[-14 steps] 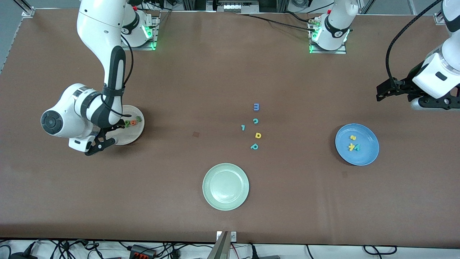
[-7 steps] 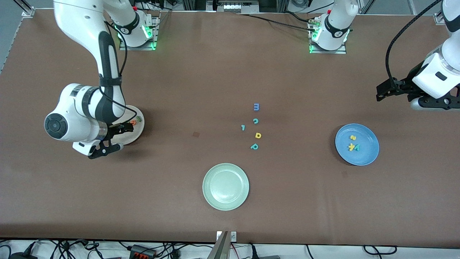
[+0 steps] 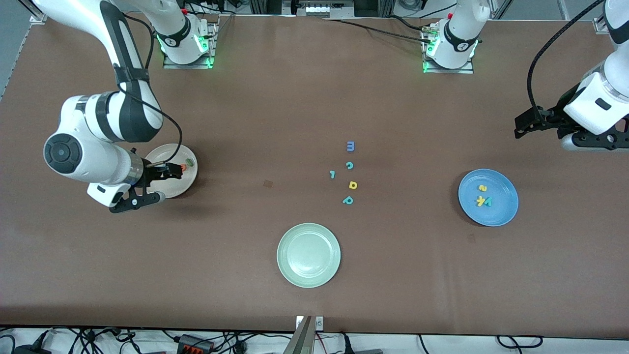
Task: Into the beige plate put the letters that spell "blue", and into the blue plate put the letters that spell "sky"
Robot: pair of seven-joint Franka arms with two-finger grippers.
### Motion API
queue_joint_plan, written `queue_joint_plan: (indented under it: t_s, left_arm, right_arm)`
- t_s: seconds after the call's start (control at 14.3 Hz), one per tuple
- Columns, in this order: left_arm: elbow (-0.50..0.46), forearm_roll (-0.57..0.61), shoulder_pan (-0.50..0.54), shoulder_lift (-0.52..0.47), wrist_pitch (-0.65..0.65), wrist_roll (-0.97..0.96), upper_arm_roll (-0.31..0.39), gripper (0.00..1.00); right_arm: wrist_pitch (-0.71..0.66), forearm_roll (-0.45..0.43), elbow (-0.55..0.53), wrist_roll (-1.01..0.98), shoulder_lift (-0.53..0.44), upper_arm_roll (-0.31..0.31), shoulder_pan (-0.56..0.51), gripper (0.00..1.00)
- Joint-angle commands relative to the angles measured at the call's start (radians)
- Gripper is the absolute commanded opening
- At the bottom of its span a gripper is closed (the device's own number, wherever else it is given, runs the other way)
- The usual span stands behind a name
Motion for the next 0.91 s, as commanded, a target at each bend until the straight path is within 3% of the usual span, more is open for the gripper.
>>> queue_joint_plan:
  t_s: [0.0,0.14,0.28,0.49,0.84]
  left_arm:
    - [0.02,-0.015,0.002,0.0,-0.02,0.0,0.0,1.0]
    - [0.02,-0.015,0.001,0.0,-0.02,0.0,-0.002,1.0]
    - [0.02,-0.015,0.001,0.0,-0.02,0.001,-0.002,1.0]
    - [0.02,-0.015,0.002,0.0,-0.02,0.003,-0.002,1.0]
    - [0.02,-0.015,0.002,0.0,-0.02,0.006,-0.002,1.0]
  right_arm:
    - [-0.021,-0.045,-0.008,0.059,-0.082,0.105,-0.106,1.0]
    - [-0.061,-0.043,0.015,0.106,-0.111,0.099,-0.118,1.0]
    - [-0.172,-0.046,0.122,0.203,-0.101,0.098,-0.129,1.0]
    - [-0.216,-0.058,0.199,0.245,-0.108,0.098,-0.146,1.0]
    - [-0.22,-0.054,0.214,0.203,-0.178,0.101,-0.293,1.0]
